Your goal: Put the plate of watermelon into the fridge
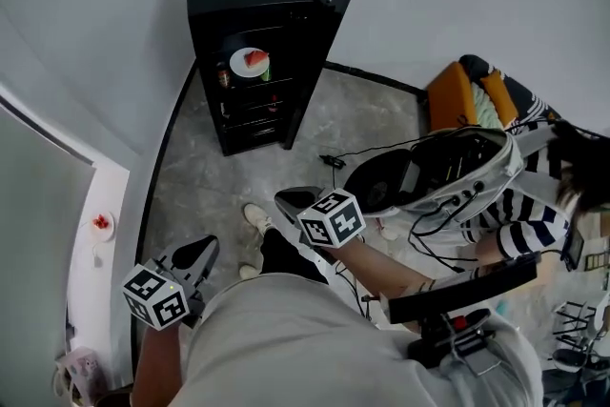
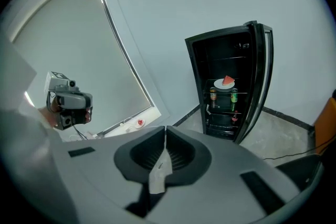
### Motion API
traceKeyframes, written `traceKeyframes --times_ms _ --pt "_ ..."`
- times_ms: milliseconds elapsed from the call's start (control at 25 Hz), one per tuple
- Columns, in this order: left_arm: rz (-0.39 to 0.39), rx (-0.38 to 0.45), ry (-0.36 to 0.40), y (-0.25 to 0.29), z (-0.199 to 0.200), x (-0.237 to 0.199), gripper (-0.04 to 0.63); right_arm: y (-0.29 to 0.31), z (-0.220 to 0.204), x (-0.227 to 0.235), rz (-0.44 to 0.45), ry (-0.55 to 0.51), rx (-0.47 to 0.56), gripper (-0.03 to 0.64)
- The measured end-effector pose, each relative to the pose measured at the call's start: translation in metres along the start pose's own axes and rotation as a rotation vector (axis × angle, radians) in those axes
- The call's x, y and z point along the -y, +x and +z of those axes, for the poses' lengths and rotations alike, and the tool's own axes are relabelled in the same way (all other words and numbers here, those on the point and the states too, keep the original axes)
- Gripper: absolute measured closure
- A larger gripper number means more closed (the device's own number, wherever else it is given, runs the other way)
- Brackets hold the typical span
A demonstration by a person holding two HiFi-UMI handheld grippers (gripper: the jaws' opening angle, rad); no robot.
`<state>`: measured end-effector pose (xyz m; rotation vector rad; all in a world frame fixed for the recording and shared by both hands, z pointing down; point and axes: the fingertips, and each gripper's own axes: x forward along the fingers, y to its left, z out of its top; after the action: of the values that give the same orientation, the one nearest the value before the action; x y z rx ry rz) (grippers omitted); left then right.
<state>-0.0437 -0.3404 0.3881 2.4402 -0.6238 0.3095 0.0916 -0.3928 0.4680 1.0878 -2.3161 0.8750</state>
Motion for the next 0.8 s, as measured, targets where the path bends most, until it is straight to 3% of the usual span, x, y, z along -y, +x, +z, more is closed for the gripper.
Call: traceKeyframes --times_ms 320,800 --pt "-0.005 0.007 0.005 -0.007 -0.009 -0.002 0.583 -0.005 0.0 -0.042 0.06 -0.064 -0.003 0.598" --pt "0.002 0.033 -0.029 0.0 -0.021 -0.063 0.583 0.056 0.01 -0.051 0.085 -0.207 -0.056 0.601"
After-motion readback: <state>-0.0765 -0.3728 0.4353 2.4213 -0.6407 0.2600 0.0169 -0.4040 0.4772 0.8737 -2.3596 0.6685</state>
